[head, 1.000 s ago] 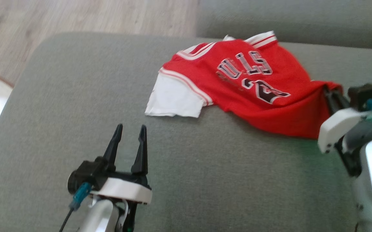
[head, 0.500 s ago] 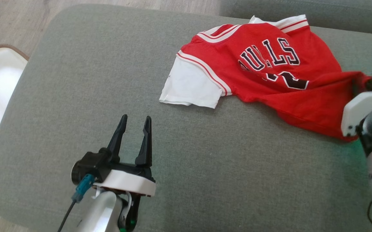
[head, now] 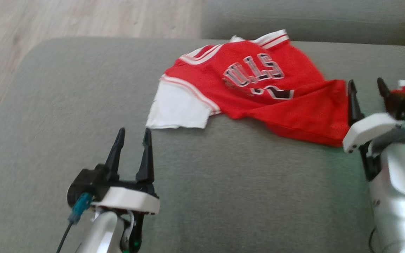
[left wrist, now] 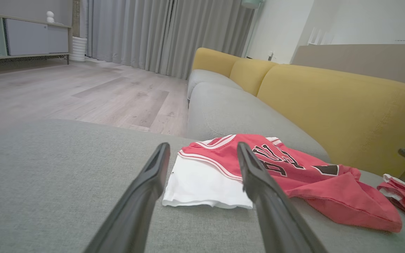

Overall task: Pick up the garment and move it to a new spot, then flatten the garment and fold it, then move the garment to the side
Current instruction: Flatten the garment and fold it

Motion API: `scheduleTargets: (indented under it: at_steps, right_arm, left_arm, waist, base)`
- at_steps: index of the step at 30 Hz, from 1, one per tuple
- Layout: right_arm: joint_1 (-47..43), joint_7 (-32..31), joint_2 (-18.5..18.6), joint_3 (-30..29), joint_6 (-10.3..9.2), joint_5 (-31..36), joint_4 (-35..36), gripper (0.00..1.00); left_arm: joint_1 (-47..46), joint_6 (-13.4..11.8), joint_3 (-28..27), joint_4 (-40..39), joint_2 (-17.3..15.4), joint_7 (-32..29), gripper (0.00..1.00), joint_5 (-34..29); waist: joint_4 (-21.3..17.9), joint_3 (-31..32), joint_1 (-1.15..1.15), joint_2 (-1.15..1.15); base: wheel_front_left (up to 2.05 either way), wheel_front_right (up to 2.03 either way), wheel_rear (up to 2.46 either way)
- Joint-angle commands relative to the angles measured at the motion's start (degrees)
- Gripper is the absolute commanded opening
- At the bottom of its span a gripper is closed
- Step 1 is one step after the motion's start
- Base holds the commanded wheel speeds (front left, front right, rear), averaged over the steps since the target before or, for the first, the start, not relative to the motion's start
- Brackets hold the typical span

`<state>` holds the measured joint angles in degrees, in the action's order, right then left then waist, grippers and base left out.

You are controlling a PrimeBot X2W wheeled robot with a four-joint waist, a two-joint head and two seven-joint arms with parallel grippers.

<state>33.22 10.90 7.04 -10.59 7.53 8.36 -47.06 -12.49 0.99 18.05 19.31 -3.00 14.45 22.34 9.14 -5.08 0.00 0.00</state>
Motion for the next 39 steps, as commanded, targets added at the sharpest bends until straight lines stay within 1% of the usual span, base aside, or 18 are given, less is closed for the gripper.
scheduleTargets:
  at_steps: [1,3,7,11,14,18,23,31,39]
  right_arm:
    - [-1.04,1.19,-0.62,1.69,-0.04,-1.11,3.04,1.0]
    - [-3.82,2.05,-1.5,2.48,-0.04,-2.79,6.39,1.0]
    - [-11.33,2.62,-3.02,4.15,-0.04,-6.37,13.79,1.0]
    - [-19.08,1.41,-3.91,5.66,-0.04,-10.23,20.55,1.0]
    - [-24.1,0.57,-4.1,7.2,-0.04,-13.29,24.47,1.0]
    - [-28.89,0.0,-4.14,10.09,-0.04,-16.95,27.67,1.0]
    - [-31.28,-0.24,-4.15,11.79,-0.04,-18.64,29.59,1.0]
    - [-30.13,-1.15,-4.15,11.11,-0.04,-18.03,30.71,1.0]
    - [-23.7,-5.16,-4.15,9.81,-0.04,-16.93,26.24,1.0]
  left_arm:
    - [-0.54,-0.15,-2.44,-1.69,-0.58,0.55,1.0,-0.38]
    - [0.16,-0.3,-3.47,-2.01,-0.68,0.55,1.0,-0.28]
    - [1.43,-0.06,-4.6,-2.43,-0.75,0.55,1.0,-0.45]
    - [2.29,0.14,-4.99,-2.43,-0.69,0.55,1.0,-0.8]
    - [2.76,0.21,-5.19,-2.3,-0.59,0.55,1.0,-0.96]
    - [3.25,0.44,-5.57,-2.47,-0.43,0.55,1.0,-0.83]
    - [3.51,0.57,-6.24,-2.97,-0.25,0.55,1.0,-0.6]
    - [3.21,0.93,-5.94,-3.16,-0.08,0.55,1.0,-1.02]
    - [1.53,1.33,-4.72,-2.56,0.01,0.55,1.0,-1.32]
  waist:
    - [-2.94,2.24,0.0,0.0]
    - [-4.5,2.97,0.0,0.0]
    - [-6.41,4.11,0.0,0.0]
    - [-7.65,4.8,0.0,0.0]
    - [-8.25,5.35,0.0,0.0]
    - [-8.99,5.59,0.0,0.0]
    - [-9.7,5.74,0.0,0.0]
    - [-9.34,5.18,0.0,0.0]
    - [-6.87,1.93,0.0,0.0]
  base:
    - [0.0,0.0,0.0]
    - [0.0,0.0,0.0]
    - [0.0,0.0,0.0]
    - [0.0,0.0,0.0]
    - [0.0,0.0,0.0]
    - [0.0,0.0,0.0]
    - [0.0,0.0,0.0]
    - [0.0,0.0,0.0]
    - [0.0,0.0,0.0]
